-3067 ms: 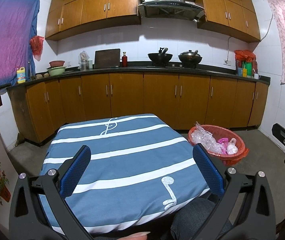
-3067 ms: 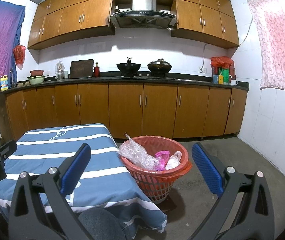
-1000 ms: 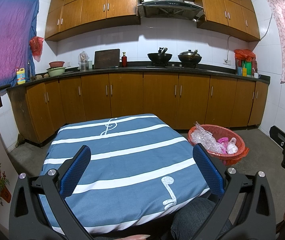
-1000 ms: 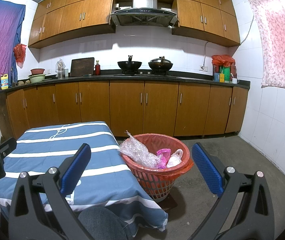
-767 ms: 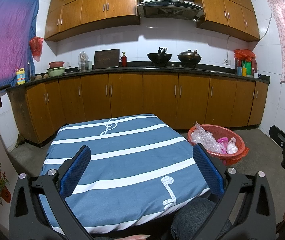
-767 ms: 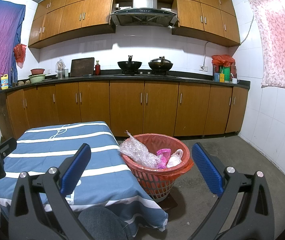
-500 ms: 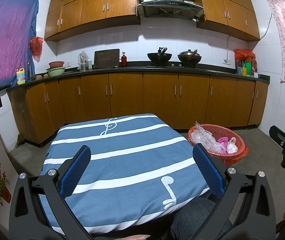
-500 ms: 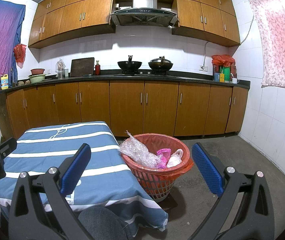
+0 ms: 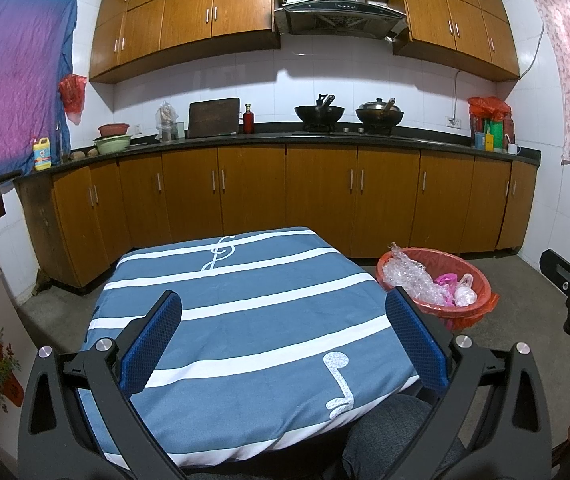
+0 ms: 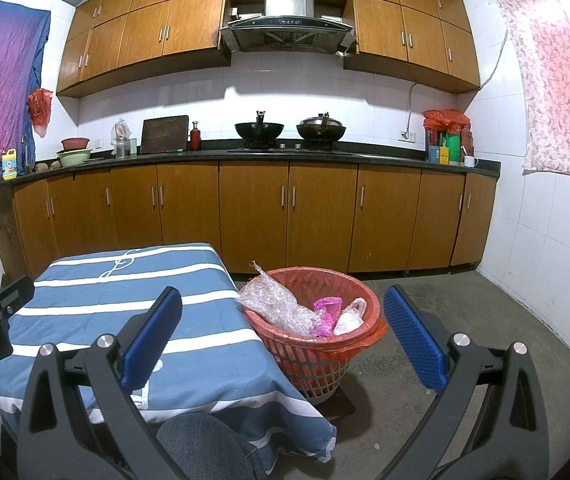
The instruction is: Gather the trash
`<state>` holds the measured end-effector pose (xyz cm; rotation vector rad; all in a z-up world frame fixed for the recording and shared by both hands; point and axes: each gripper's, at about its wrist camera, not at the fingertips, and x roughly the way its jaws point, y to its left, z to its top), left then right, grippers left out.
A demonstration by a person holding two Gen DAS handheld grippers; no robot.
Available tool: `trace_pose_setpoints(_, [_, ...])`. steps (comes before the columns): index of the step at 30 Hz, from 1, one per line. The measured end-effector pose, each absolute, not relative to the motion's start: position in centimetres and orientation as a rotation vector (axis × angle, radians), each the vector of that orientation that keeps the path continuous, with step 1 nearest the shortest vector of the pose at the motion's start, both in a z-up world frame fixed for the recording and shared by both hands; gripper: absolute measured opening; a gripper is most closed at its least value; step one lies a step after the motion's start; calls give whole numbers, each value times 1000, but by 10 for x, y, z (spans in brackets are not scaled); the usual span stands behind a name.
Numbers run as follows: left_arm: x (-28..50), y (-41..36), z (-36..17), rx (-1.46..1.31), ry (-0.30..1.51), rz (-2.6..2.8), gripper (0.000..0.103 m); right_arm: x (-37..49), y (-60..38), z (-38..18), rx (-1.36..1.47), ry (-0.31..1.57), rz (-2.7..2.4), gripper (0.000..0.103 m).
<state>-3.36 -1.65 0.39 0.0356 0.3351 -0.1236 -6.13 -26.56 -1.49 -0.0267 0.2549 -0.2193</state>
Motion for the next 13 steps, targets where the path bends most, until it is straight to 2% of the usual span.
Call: trace_pose_setpoints(13, [-34, -17, 4, 36, 336, -124, 101, -61, -267, -16, -25, 255, -219, 99])
